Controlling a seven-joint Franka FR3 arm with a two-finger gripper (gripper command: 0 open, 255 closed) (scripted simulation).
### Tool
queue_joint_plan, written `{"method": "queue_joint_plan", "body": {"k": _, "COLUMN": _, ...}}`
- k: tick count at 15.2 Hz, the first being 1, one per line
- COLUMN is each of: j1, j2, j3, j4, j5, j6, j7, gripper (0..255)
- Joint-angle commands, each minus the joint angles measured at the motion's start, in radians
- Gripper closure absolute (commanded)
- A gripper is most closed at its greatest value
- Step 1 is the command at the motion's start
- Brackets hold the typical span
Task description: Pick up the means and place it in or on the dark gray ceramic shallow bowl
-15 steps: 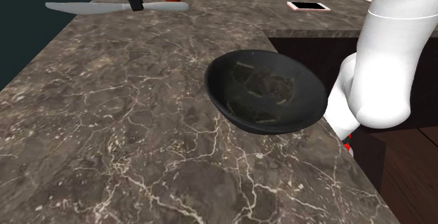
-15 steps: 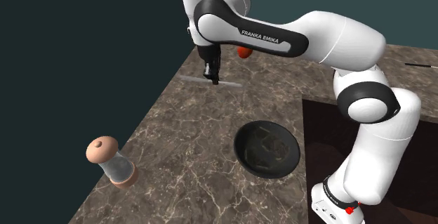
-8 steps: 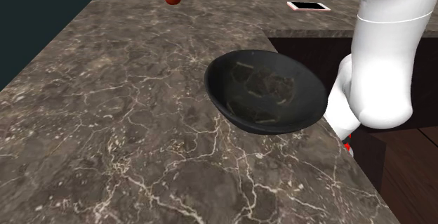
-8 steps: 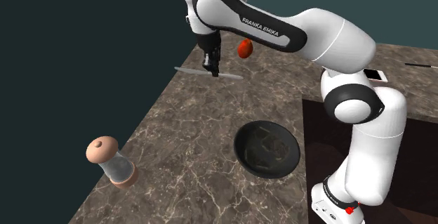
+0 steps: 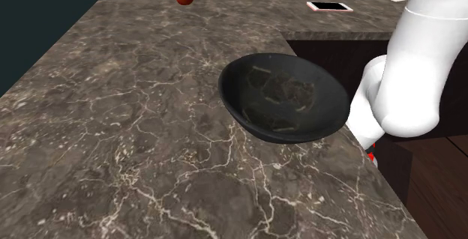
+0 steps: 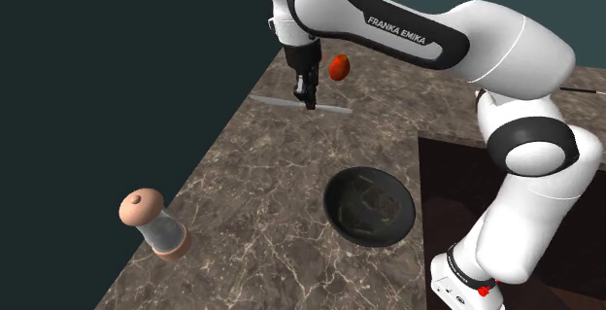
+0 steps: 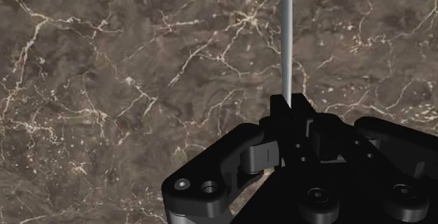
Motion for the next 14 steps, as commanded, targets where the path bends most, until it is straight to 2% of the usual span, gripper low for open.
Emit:
{"method": "queue_joint_plan", "body": {"k": 1, "j1": -0.013, "j2": -0.096, "j3": 0.005, "j4": -0.128, "j5": 0.040, "j6": 0.036, "j7": 0.014, "gripper": 255}}
{"method": "queue_joint_plan", "body": {"k": 7, "j1": -0.013, "j2": -0.336, "j3": 0.006, "j4": -0.385, "j5": 0.137, "j6": 0.070, "j7": 0.039, "gripper": 255}}
{"method": "queue_joint_plan", "body": {"k": 14, "j1": 0.022, "j2": -0.565, "j3": 0.013, "j4": -0.576, "j5": 0.233, "j6": 0.049, "j7": 0.084, "gripper": 255}}
